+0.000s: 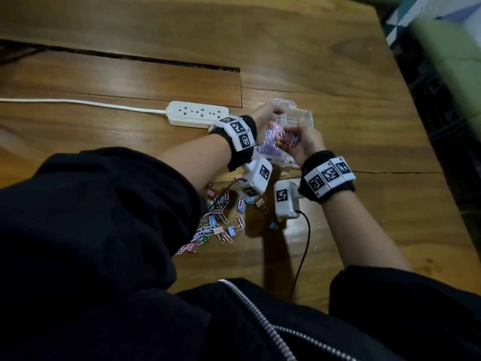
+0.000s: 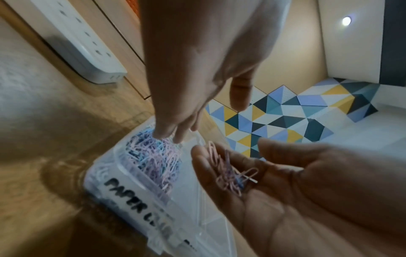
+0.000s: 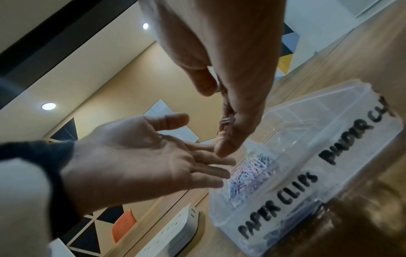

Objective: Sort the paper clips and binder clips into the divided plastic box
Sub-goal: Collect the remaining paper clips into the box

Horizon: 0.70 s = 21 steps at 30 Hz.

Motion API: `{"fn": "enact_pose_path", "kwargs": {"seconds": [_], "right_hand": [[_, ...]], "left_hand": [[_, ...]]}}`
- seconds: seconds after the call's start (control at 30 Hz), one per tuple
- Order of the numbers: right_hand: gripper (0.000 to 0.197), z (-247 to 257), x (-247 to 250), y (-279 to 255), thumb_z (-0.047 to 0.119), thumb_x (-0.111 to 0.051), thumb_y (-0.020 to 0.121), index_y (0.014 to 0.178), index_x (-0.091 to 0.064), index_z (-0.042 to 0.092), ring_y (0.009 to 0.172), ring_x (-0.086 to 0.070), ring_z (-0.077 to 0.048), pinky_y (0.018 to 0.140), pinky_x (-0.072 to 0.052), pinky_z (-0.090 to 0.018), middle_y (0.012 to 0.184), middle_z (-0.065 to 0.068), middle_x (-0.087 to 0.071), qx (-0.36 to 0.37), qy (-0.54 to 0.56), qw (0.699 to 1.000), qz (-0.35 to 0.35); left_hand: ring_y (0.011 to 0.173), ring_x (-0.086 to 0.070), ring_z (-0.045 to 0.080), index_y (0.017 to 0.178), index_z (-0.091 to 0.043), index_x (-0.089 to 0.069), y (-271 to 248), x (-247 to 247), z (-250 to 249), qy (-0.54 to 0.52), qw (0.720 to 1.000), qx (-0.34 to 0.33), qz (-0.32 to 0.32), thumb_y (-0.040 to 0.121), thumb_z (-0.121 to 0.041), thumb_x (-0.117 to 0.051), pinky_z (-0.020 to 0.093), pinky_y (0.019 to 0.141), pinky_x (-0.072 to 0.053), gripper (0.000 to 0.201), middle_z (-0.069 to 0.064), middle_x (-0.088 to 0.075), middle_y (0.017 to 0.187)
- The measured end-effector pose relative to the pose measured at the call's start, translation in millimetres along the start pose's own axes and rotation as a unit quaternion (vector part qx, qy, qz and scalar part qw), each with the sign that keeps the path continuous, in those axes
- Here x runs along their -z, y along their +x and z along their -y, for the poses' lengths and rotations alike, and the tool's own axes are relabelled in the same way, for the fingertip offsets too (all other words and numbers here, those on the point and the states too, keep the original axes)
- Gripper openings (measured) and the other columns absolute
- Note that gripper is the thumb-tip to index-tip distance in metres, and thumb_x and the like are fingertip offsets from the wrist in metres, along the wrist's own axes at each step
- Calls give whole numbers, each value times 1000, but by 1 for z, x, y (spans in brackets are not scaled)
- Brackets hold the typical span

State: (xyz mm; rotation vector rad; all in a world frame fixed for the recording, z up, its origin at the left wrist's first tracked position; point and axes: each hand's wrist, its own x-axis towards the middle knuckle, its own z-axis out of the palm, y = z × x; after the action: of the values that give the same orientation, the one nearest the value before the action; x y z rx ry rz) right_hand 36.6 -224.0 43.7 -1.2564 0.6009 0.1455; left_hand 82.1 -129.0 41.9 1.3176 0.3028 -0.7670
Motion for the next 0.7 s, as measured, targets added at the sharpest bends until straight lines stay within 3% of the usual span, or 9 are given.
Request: {"fn": "enact_pose_path", "kwargs": {"seconds": [0.03, 0.1, 0.2, 0.27, 0.37, 0.43, 0.5, 0.63, 0.7], "right_hand": [[31, -1, 0, 3, 26, -28, 100, 92, -44, 1, 61, -50, -19, 58, -45, -29, 74, -9, -48, 0, -16, 1000, -8], [43, -2, -2, 7, 36, -24, 100, 86, -49, 3, 64, -51, -15, 59, -45, -26, 75, -5, -51, 3, -69, 998, -10], [42, -6, -7, 8, 43, -21, 98, 74, -46, 18, 65, -41, -7, 70, -42, -22, 72, 4, -43, 14, -111, 993, 23], [41, -9, -6, 2, 42, -20, 99, 81, -49, 19, 73, -45, -6, 75, -40, -22, 80, 4, -47, 17, -122, 991, 48], [37, -15, 3, -14, 32, -29, 99, 116, -51, 7, 114, -50, -18, 101, -39, -33, 123, -7, -53, 45, -112, 992, 31], [23, -24, 5, -30, 24, -35, 97, 101, -54, 12, 94, -54, -16, 83, -47, -26, 106, -4, -56, 66, -108, 992, 6], [17, -39, 1, -49, 11, -39, 95, 86, -52, 18, 73, -48, -9, 66, -43, -19, 90, 1, -54, 76, -146, 986, -16], [13, -85, -16, -92, 2, -50, 88, 90, -52, 15, 75, -50, -4, 65, -42, -14, 90, 3, -53, 85, -304, 948, 48], [15, -108, -27, -109, 6, -59, 85, 93, -50, 15, 78, -52, -10, 65, -44, -18, 89, 3, -52, 62, -373, 919, 110]], "left_hand": [[79, -39, 14, 102, -8, -50, -7, 0, -3, -5, 1000, -1, 6, 87, -19, -47, 25, 85, -37, 18, 5, -47, 92], [71, -38, 11, 90, -11, -50, -16, 6, -4, 4, 1000, -6, 10, 92, -19, -44, 19, 68, -37, 10, 1, -42, 84], [84, -46, 14, 116, -8, -52, -28, 25, 2, 152, 987, -53, -18, 92, -12, -43, 22, 71, -43, 26, 1, -49, 97], [95, -49, 16, 121, -8, -52, -41, 48, 7, 314, 944, -95, -43, 91, -8, -45, 23, 72, -44, 31, 2, -53, 108], [112, -53, 24, 117, -8, -55, -62, 95, 25, 489, 862, -107, -83, 85, -3, -54, 34, 91, -47, 33, 10, -56, 124], [119, -49, 30, 119, -9, -55, -76, 126, 41, 577, 804, -86, -115, 80, -2, -58, 36, 99, -42, 40, 14, -53, 127], [122, -44, 33, 124, -11, -50, -92, 152, 56, 639, 756, -46, -136, 80, -7, -60, 37, 103, -38, 46, 17, -48, 130], [121, -40, 37, 127, -11, -43, -125, 195, 82, 675, 709, 46, -197, 81, -26, -63, 45, 101, -41, 53, 19, -38, 132], [118, -44, 38, 129, -6, -39, -137, 207, 91, 673, 706, 84, -202, 80, -24, -63, 46, 98, -44, 57, 20, -36, 133]]}}
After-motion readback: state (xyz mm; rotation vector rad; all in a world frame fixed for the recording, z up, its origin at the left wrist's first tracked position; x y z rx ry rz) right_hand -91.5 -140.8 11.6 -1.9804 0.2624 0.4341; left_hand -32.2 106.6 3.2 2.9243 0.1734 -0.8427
